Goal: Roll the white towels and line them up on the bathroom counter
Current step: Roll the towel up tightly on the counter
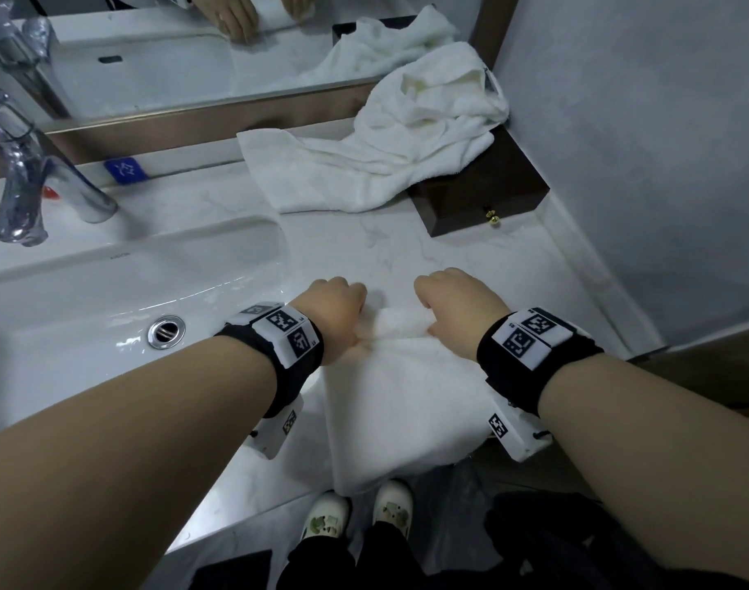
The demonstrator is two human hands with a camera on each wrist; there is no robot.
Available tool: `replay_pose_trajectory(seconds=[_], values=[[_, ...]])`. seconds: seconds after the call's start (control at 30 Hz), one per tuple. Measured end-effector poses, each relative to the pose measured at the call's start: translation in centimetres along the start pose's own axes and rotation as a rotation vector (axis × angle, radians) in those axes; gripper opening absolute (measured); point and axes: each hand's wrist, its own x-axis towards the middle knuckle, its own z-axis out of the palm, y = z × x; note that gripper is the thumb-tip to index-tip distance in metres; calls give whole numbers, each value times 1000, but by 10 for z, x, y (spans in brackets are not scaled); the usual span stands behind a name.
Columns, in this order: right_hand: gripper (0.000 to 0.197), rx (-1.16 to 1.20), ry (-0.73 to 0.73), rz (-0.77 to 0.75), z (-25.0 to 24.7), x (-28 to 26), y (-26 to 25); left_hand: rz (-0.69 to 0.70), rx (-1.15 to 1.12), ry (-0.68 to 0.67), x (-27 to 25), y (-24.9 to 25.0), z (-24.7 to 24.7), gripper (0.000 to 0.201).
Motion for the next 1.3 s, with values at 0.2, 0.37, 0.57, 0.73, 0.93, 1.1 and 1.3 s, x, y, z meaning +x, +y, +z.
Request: replay_pose_trajectory(seconds=[0.2, 0.37, 0.57, 0.73, 0.93, 1.1, 1.3], values=[[29, -5, 68, -7, 7, 4, 3, 30, -2, 59, 1, 1, 0, 32], [33, 47, 139, -49, 18, -2, 6, 63, -42, 90, -6, -3, 5, 38], [31, 117, 180, -77, 23, -8, 6, 30, -50, 60, -17, -7, 3, 32], [21, 128, 190, -77, 26, -12, 6, 7, -149, -22, -26, -6, -7, 36], [13, 195, 181, -68, 25, -24, 5, -1, -160, -29, -28, 0, -14, 26], [5, 324, 165, -38, 18, -37, 5, -20, -128, -51, -27, 6, -19, 23], [19, 389, 44, 40, 4, -34, 12, -33, -102, -54, -27, 12, -16, 15]])
